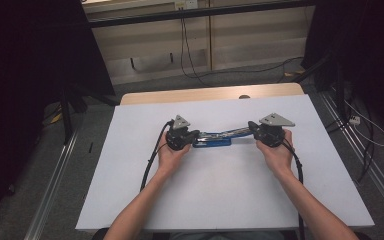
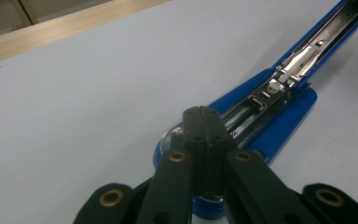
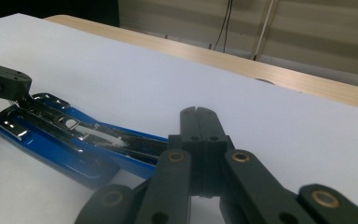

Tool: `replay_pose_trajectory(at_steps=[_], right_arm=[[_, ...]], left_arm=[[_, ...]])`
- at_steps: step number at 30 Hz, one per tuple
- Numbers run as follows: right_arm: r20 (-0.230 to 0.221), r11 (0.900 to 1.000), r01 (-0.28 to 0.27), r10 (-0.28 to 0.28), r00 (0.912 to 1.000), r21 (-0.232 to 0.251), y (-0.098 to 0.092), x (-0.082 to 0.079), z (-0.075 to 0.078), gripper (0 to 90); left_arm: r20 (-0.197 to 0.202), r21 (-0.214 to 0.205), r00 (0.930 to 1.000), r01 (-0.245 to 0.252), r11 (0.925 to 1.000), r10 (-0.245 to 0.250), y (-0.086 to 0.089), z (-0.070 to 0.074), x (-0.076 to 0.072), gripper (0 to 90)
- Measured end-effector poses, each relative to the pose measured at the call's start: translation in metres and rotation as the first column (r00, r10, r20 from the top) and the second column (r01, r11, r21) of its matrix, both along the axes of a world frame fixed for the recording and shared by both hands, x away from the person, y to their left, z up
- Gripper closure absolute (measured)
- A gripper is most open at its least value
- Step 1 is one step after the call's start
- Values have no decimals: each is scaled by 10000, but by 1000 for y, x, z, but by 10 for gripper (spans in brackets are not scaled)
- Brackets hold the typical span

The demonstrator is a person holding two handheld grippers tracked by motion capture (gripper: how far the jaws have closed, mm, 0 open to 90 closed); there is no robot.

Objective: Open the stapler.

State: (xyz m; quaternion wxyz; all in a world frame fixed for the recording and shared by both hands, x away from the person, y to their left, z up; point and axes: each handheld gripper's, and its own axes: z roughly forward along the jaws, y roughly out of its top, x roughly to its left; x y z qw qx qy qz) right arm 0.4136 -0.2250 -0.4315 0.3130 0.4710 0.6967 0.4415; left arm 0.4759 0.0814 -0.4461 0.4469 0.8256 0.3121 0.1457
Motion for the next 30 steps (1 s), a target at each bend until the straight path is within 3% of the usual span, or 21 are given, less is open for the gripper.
replay_pose_trajectory(at_steps=[17,23,26,30], right_arm=[[-461,9991,-209,192,9988,-367,1,1,-14,900],[-460,9996,-231,225,9987,-129,1,1,-14,900],[-533,9997,-242,240,9983,-43,0,1,-14,900],[-526,9996,-276,280,9982,83,0,2,-14,900]], left_arm=[[-74,-105,9999,-71,9999,70,1,0,0,900],[-107,-229,9998,-153,9996,151,1,2,0,900],[-85,-498,9999,-150,9986,146,2,3,0,900],[156,-387,9999,-7,9993,13,2,4,0,900]])
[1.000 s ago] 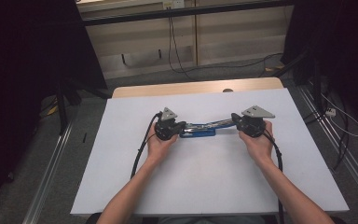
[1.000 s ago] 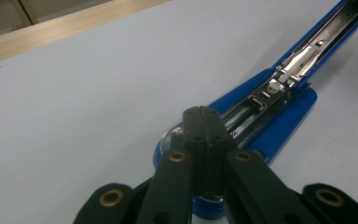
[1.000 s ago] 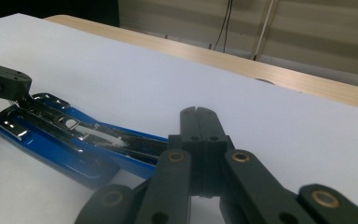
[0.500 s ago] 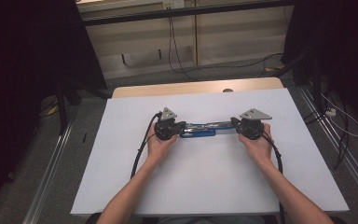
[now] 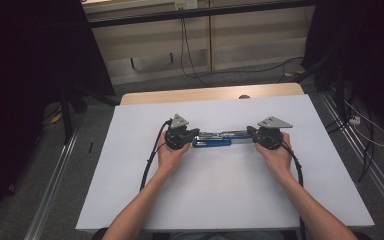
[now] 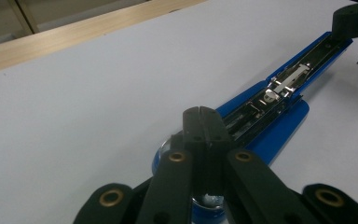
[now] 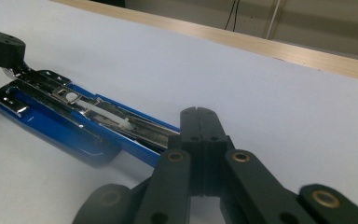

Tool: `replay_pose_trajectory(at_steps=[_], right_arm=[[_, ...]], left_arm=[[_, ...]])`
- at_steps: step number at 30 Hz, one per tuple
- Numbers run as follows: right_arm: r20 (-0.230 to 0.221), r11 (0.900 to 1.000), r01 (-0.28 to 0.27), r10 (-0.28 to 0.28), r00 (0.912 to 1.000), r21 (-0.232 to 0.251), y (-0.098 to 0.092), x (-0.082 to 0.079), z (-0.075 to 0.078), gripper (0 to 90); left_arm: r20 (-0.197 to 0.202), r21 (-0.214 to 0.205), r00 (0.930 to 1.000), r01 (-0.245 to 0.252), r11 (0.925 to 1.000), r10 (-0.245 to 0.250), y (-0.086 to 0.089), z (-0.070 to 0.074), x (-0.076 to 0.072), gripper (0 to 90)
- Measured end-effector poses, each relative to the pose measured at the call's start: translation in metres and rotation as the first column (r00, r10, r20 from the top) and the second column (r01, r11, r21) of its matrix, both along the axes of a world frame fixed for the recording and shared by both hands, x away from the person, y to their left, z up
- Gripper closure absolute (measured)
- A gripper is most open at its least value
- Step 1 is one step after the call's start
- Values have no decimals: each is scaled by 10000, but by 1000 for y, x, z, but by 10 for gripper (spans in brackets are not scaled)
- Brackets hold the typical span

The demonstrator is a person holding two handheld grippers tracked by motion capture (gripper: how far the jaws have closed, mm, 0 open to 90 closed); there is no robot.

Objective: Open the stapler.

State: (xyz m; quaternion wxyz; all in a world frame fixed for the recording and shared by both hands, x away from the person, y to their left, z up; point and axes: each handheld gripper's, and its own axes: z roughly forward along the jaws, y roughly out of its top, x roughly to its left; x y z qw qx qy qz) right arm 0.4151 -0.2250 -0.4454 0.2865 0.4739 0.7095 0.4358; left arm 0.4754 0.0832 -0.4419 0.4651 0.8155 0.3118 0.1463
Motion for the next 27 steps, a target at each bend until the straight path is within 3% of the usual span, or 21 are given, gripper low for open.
replay_pose_trajectory(at_steps=[7,11,16,23,27], right_arm=[[29,9994,-188,187,9998,277,-2,-1,2,894],[224,9988,-294,285,9993,402,-2,-1,4,835],[267,9974,-421,406,9988,581,-3,-2,6,760],[364,9953,-680,656,9972,682,-4,-5,10,642],[368,9958,-628,605,9975,659,-4,-6,11,485]], left_arm=[[-24,-377,10000,-52,9993,52,2,3,-1,879],[146,-627,9998,-143,9979,153,6,9,-2,831],[24,-693,9996,-295,9972,297,12,12,-3,756],[154,-580,9992,-358,9977,368,15,14,-8,503],[36,-566,9992,-396,9976,398,17,14,-12,422]])
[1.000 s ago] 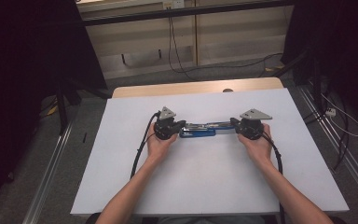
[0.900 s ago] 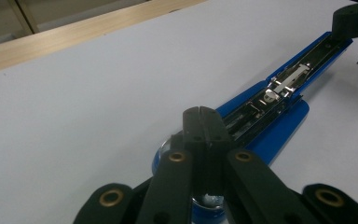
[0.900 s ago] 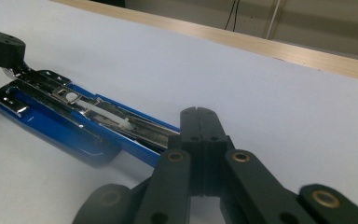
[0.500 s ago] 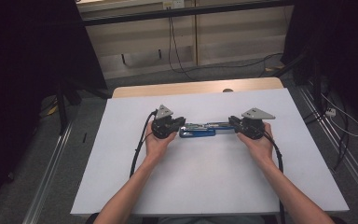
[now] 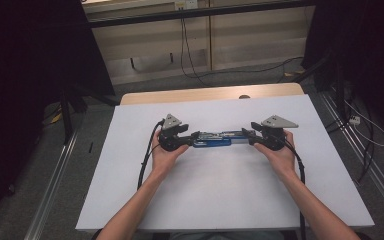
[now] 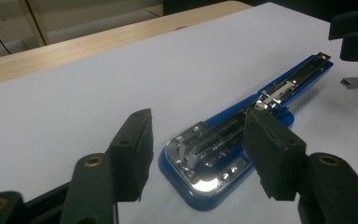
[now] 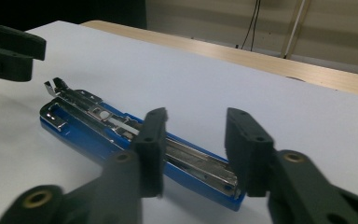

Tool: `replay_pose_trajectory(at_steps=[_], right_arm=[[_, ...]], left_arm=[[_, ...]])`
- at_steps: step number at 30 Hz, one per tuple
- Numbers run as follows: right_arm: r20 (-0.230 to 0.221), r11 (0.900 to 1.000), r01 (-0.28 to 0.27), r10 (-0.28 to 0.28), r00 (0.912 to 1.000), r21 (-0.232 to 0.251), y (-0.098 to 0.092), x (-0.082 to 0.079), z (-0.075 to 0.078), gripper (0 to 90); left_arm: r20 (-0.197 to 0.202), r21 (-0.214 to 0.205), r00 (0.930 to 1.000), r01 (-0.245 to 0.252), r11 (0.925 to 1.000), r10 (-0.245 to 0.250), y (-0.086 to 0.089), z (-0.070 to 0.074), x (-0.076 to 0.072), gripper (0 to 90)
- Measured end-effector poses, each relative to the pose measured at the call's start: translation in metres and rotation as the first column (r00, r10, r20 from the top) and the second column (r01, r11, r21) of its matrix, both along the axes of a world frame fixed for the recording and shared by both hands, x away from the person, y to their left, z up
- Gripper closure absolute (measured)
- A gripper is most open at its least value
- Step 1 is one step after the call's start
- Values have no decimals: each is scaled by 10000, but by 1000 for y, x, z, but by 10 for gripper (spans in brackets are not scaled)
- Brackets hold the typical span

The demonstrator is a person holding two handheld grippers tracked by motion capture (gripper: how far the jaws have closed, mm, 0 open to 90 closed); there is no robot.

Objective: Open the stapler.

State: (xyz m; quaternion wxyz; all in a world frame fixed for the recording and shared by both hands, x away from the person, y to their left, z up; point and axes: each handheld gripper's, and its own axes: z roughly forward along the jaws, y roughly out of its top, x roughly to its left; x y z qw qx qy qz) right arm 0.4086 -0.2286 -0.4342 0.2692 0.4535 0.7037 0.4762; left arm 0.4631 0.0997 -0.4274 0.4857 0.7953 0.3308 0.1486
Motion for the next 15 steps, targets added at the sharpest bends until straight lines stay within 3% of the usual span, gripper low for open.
replay_pose_trajectory(at_steps=[8,12,15], right_arm=[[121,9992,381,-380,9992,-122,-2,0,2,201],[140,9993,341,-339,9993,-142,-2,0,3,141],[210,9998,207,-205,9996,-72,-3,-1,6,118]], left_arm=[[102,168,9997,-240,9996,238,7,4,-6,171],[143,240,9995,-270,9993,266,9,4,-9,124],[4,41,9994,-340,9994,340,14,6,-12,74]])
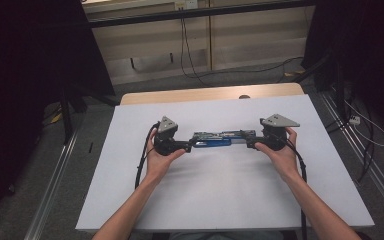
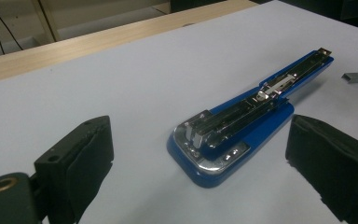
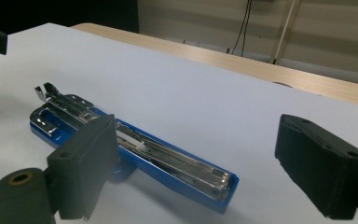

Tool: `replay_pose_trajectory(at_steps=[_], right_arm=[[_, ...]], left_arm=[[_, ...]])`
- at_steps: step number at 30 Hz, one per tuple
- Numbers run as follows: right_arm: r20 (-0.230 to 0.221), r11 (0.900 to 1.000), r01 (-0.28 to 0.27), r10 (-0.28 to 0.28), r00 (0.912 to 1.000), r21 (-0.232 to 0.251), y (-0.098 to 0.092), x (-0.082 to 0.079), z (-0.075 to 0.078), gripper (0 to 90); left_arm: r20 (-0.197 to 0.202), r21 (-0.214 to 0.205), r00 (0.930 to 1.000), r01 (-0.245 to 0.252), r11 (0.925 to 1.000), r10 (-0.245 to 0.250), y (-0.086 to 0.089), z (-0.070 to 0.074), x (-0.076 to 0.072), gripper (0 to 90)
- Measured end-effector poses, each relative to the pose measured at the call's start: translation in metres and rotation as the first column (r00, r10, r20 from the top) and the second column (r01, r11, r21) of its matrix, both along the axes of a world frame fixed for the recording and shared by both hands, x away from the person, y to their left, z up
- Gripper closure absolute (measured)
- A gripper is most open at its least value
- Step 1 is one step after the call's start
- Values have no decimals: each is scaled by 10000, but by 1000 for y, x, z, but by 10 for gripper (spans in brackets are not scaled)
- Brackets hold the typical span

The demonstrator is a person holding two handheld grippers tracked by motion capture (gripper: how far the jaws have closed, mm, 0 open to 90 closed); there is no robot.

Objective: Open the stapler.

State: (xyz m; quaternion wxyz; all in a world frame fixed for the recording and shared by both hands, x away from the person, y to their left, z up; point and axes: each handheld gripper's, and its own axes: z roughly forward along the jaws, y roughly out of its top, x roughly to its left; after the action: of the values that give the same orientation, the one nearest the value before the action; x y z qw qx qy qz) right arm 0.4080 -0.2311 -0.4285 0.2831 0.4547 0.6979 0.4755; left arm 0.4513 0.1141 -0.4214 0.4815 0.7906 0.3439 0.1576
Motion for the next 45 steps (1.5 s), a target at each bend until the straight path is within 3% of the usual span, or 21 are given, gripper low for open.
replay_pose_trajectory(at_steps=[4,6,8,13,20,25,28,31,36,42,45], right_arm=[[-131,9998,-131,133,9998,116,-1,-2,1,99],[-260,9997,-193,197,9995,142,-1,-3,2,83],[-186,10000,-16,15,9998,-30,-3,-5,3,86],[-222,9999,55,-52,9997,151,-6,-8,5,88],[-248,9998,140,-136,9996,145,-11,-12,3,99],[-214,9997,108,-104,9997,223,-14,-16,7,99],[-175,9998,119,-116,9998,159,-17,-22,7,99],[-236,9996,211,-207,9995,162,-22,-28,5,99],[-173,9995,220,-216,9996,210,-32,-39,5,97],[-175,9993,334,-331,9993,141,-43,-46,4,94],[-163,9992,379,-377,9992,88,-47,-49,3,93]], left_arm=[[-39,63,10000,-77,10000,78,6,1,-5,48],[-176,-177,9998,64,9998,-67,9,3,-10,50],[-117,-252,9999,49,9997,-52,12,5,-14,49],[229,-84,9994,-251,9997,253,22,8,-21,51],[231,-111,9984,-506,9987,509,40,7,-28,59],[238,-290,9975,-656,9974,663,55,9,-36,59],[131,-700,9975,-680,9952,691,65,9,-45,58],[378,-540,9947,-940,9941,961,75,10,-54,56],[445,-791,9894,-1344,9878,1382,93,11,-66,56],[598,-718,9841,-1628,9840,1672,107,10,-82,56],[529,-879,9816,-1782,9801,1832,114,11,-91,55]])
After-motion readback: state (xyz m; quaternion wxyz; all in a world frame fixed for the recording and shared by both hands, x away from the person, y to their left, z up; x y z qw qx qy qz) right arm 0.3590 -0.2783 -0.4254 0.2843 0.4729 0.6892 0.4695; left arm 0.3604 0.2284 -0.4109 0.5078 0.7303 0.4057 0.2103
